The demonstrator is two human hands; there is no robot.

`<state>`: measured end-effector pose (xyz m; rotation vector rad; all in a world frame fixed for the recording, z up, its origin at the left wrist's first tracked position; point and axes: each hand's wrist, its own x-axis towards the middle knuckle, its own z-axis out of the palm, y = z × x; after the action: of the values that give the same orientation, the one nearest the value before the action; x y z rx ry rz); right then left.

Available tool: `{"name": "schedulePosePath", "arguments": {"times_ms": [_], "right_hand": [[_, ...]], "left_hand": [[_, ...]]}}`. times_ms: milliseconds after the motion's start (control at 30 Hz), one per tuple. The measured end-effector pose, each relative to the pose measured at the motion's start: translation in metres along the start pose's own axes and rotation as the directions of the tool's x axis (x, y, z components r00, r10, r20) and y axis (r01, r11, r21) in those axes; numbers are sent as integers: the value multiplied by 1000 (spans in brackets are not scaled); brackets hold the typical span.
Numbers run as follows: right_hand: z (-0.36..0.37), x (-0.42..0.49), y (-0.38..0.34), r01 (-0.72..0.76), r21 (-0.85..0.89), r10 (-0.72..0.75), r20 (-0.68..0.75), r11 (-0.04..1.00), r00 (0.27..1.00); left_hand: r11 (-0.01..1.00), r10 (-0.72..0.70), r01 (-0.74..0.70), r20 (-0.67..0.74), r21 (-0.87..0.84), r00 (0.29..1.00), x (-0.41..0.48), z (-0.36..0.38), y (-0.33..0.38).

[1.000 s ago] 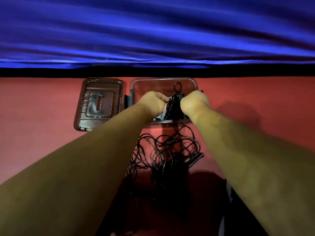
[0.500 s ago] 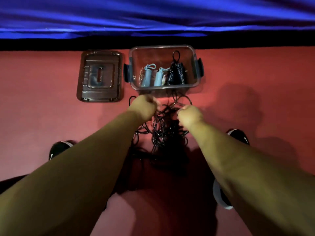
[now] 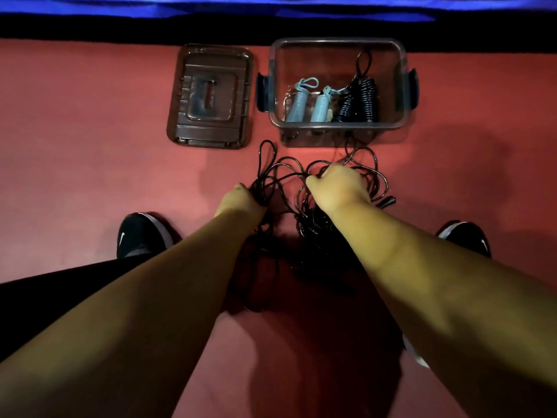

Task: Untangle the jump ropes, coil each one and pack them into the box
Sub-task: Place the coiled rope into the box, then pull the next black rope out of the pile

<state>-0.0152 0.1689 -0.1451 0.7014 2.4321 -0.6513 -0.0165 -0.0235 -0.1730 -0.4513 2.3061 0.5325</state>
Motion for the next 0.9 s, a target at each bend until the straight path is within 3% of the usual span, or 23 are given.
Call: {"name": "schedulePosePath", "arguments": {"times_ms": [200, 367, 467, 567, 633, 700, 800, 900], "right_hand": [[9, 0, -10, -12, -373, 95, 206, 928, 974], [16, -6, -15, -47, -418, 130, 171, 907, 977], [18, -8, -19, -19, -335, 37, 47, 942, 998], [19, -7, -26, 8, -209, -14, -24, 978, 1000], [22, -6, -30, 36, -111, -43, -64, 993, 997], [25, -6, -33, 73, 8, -72, -103, 997, 992], [28, -9, -38, 103, 238, -66, -160, 966, 985], [32, -16, -47, 77, 350, -24, -154, 934, 988]], "left_hand": [[995, 91, -93, 56, 38, 994, 9, -3, -13], [959, 75, -49, 85, -278, 994, 18, 0, -16], [760, 3, 76, 121, -645, 993, 20, 3, -13], [488, 52, 190, 246, -852, 968, 16, -6, -5], [382, 87, 291, 347, -877, 934, 10, -17, 3], [340, 95, 351, 403, -873, 910, 8, -26, 8], [273, 108, 400, 441, -875, 891, 10, -29, 9], [114, 148, 433, 446, -894, 883, 11, -27, 14]]}}
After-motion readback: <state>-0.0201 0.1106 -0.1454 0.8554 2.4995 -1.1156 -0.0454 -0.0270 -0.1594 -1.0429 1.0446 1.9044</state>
